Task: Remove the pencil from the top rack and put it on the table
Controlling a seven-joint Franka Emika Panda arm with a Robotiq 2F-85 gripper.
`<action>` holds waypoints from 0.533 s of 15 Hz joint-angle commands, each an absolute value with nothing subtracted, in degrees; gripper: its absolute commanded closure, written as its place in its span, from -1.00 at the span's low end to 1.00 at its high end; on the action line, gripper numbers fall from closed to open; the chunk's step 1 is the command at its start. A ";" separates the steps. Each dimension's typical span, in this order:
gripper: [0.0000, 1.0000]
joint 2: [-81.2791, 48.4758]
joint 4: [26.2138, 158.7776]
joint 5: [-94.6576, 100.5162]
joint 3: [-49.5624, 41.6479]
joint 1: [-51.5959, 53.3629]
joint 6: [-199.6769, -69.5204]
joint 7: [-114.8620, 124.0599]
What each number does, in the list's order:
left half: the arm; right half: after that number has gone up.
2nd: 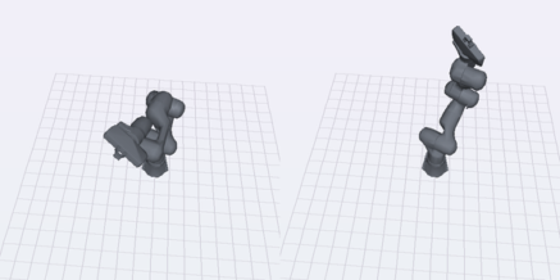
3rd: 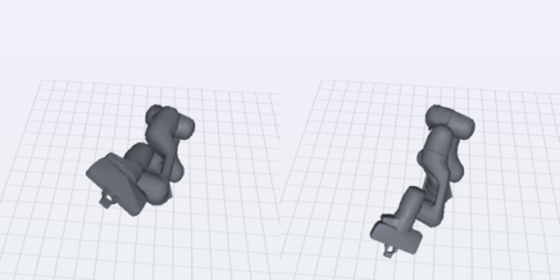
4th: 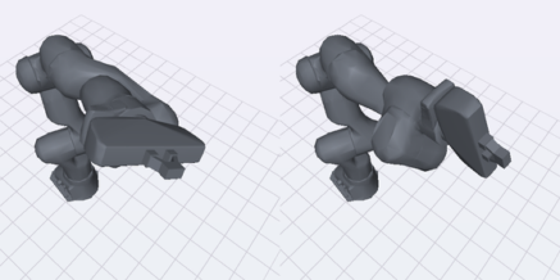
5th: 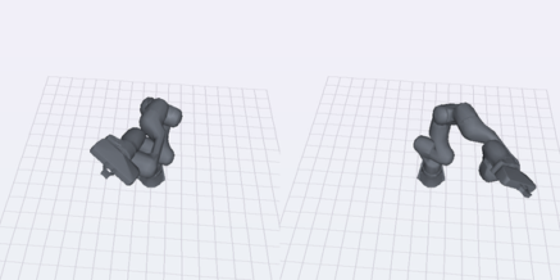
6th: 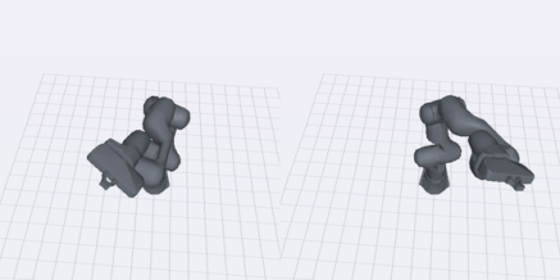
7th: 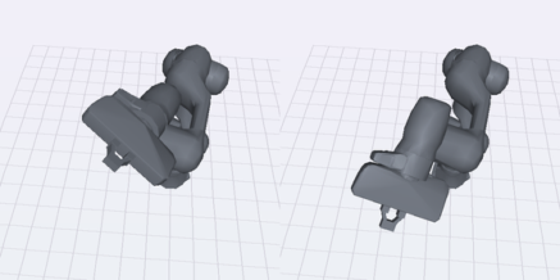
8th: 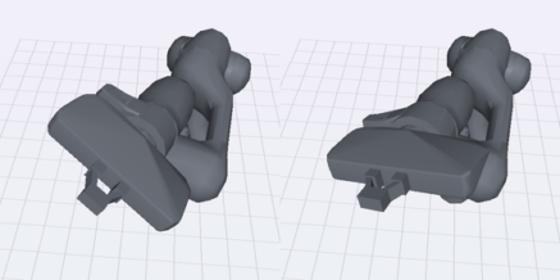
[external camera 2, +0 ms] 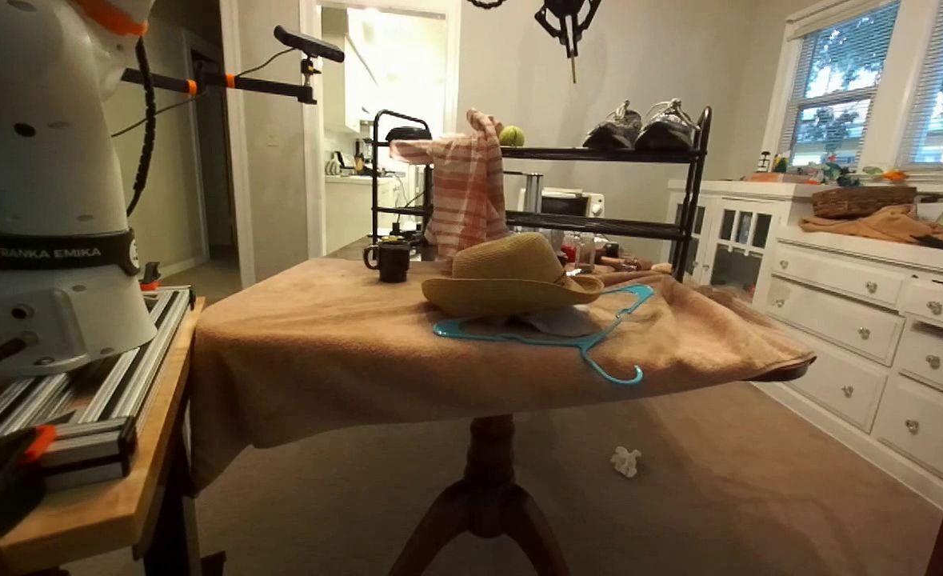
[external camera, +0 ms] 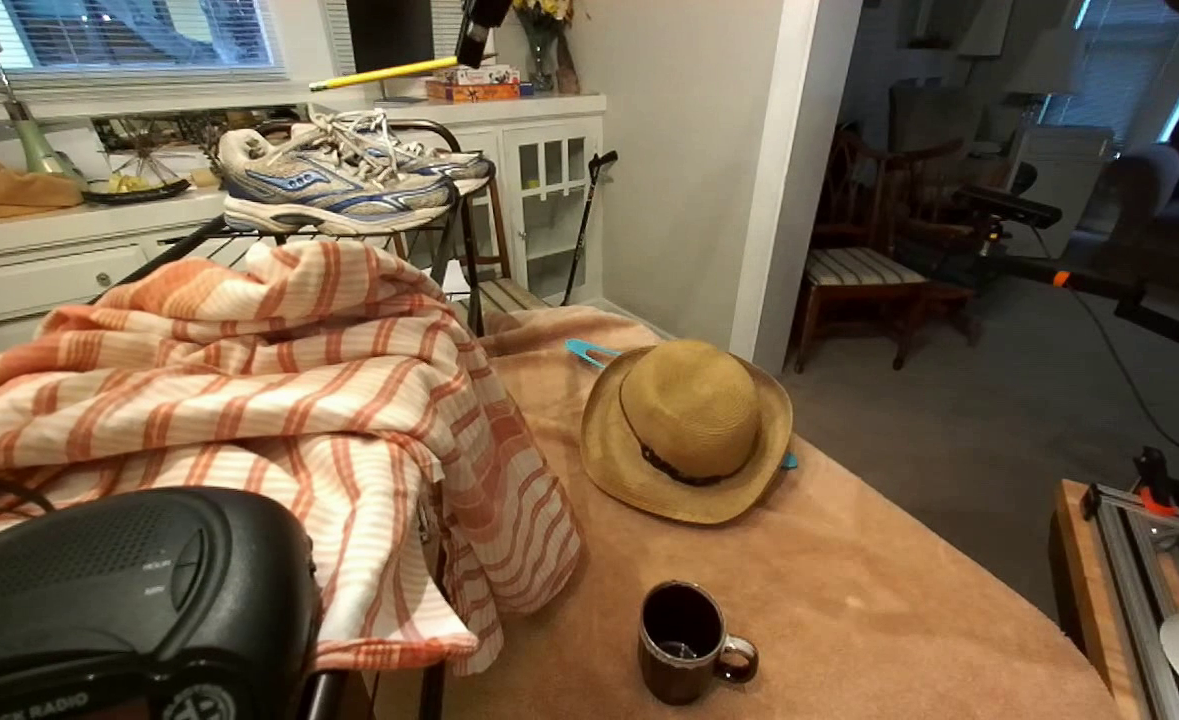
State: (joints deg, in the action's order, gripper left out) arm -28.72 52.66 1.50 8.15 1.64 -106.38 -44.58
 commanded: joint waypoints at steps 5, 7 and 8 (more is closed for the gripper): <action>0.96 -11.75 76.02 -2.68 8.90 -4.87 -103.86 -59.42; 0.96 -8.59 81.48 -5.58 8.93 -6.24 -102.84 -64.10; 0.96 -6.98 84.27 -6.39 8.72 -6.62 -102.42 -65.97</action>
